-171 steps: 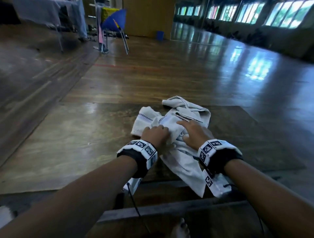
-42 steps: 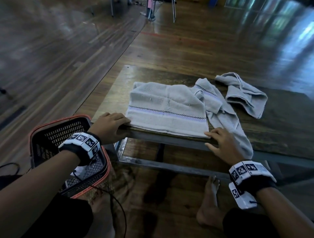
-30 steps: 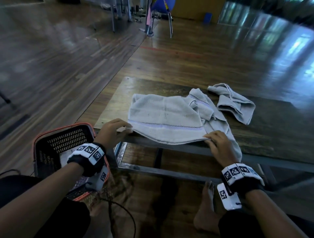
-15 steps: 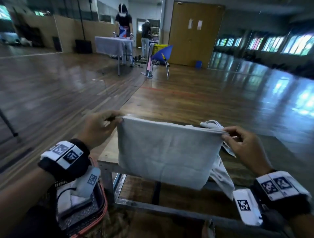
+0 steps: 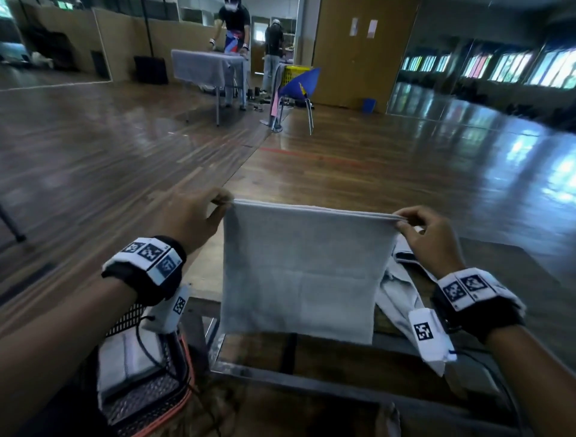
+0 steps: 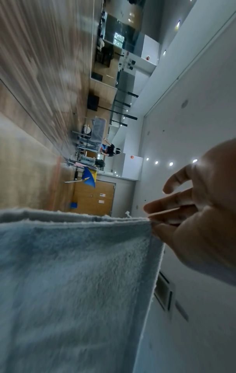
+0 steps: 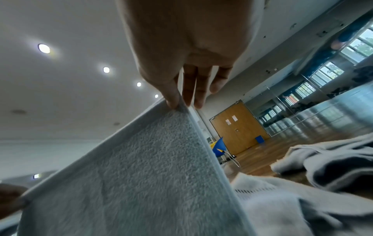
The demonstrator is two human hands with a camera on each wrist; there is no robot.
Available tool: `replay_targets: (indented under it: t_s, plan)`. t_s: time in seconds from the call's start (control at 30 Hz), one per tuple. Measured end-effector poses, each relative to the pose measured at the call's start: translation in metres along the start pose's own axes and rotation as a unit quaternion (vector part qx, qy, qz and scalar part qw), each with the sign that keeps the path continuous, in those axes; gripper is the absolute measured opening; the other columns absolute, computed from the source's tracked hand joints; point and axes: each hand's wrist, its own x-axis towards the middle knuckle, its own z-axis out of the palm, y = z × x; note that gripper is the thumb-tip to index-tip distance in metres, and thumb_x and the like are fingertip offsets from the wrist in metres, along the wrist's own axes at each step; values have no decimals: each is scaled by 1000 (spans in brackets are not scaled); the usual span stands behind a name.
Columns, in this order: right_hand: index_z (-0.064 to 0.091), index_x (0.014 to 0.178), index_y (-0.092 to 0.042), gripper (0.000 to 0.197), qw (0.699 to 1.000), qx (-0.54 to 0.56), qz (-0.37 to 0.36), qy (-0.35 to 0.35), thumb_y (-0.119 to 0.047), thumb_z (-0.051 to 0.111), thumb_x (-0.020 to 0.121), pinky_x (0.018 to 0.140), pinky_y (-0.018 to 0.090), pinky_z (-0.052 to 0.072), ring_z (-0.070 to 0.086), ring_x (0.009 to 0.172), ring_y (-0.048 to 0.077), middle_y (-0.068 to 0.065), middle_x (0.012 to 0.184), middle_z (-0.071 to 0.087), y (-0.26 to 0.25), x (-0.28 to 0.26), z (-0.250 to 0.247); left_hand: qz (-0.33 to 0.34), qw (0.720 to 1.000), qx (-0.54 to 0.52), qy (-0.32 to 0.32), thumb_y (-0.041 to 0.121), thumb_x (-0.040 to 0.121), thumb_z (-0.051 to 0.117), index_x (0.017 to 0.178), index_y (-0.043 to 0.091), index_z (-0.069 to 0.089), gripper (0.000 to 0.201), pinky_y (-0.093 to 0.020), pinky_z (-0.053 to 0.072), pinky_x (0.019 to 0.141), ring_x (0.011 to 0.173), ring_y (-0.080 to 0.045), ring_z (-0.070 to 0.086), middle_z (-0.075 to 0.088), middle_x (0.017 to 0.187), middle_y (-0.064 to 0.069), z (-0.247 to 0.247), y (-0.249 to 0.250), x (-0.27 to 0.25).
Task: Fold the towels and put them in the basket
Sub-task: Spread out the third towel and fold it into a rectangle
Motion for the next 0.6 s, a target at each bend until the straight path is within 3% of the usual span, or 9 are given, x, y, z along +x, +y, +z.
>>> replay_targets:
  t_s: [0.03, 0.07, 0.13, 0.2, 0.3, 0.37, 0.47, 0.6]
  plan:
    - [68, 87, -17, 18, 1000, -20, -15, -6, -2, 65, 80, 67, 4, 42, 58, 71, 1, 3, 89, 69, 6, -7, 7, 0, 1000, 8, -17, 19, 83, 58, 89, 16, 66, 11, -29, 45, 72, 76, -23, 67, 72, 84, -3, 8, -3, -9]
    - [69, 89, -13, 16, 999, -40, -28, -15, 0, 66, 79, 72, 7, 43, 59, 77, 7, 7, 93, 69, 13, -15, 14, -6, 999, 13, -43, 24, 81, 54, 89, 19, 65, 14, -32, 46, 74, 77, -23, 66, 71, 85, -2, 15, -6, -19]
    - [69, 89, -8, 16, 995, -76, -42, -45, 1, 67, 77, 77, 29, 50, 62, 84, 20, 9, 93, 69, 27, -36, 25, -11, 993, 38, -109, 25, 79, 55, 87, 25, 62, 10, -35, 45, 76, 79, -21, 66, 69, 86, 3, 27, -12, -43]
    - [69, 86, -8, 17, 986, -120, -66, -97, 3, 69, 73, 76, 40, 52, 64, 83, 26, 9, 88, 69, 38, -61, 33, 10, 979, 54, -195, 21, 76, 65, 85, 28, 60, 12, -33, 46, 76, 79, -20, 65, 68, 86, 6, 38, -17, -69]
    - [69, 81, -8, 21, 961, -158, -112, -198, 5, 74, 67, 69, 48, 54, 66, 80, 30, 8, 84, 69, 57, -101, 39, 31, 940, 49, -337, 25, 76, 70, 87, 29, 63, 13, -25, 41, 76, 80, -19, 65, 69, 90, 7, 50, -20, -104]
    - [70, 81, -12, 21, 945, -176, -101, -256, 2, 76, 67, 67, 45, 53, 66, 79, 28, 6, 84, 68, 65, -123, 41, 42, 917, 67, -391, 32, 81, 65, 93, 31, 64, 12, -24, 33, 77, 87, -14, 64, 68, 97, 10, 57, -20, -120]
    - [70, 84, -13, 17, 942, -168, -68, -283, -2, 74, 72, 71, 40, 52, 65, 83, 24, 4, 88, 68, 73, -130, 46, 46, 922, 56, -380, 28, 81, 66, 92, 30, 65, 11, -27, 37, 79, 87, -14, 64, 68, 97, 10, 64, -20, -121]
    - [71, 85, -14, 14, 947, -179, -58, -259, -5, 72, 74, 71, 44, 51, 65, 85, 25, 3, 89, 69, 81, -114, 59, 68, 932, 86, -346, 21, 78, 68, 85, 20, 64, 8, -35, 46, 78, 76, -19, 66, 71, 86, 1, 75, -22, -108]
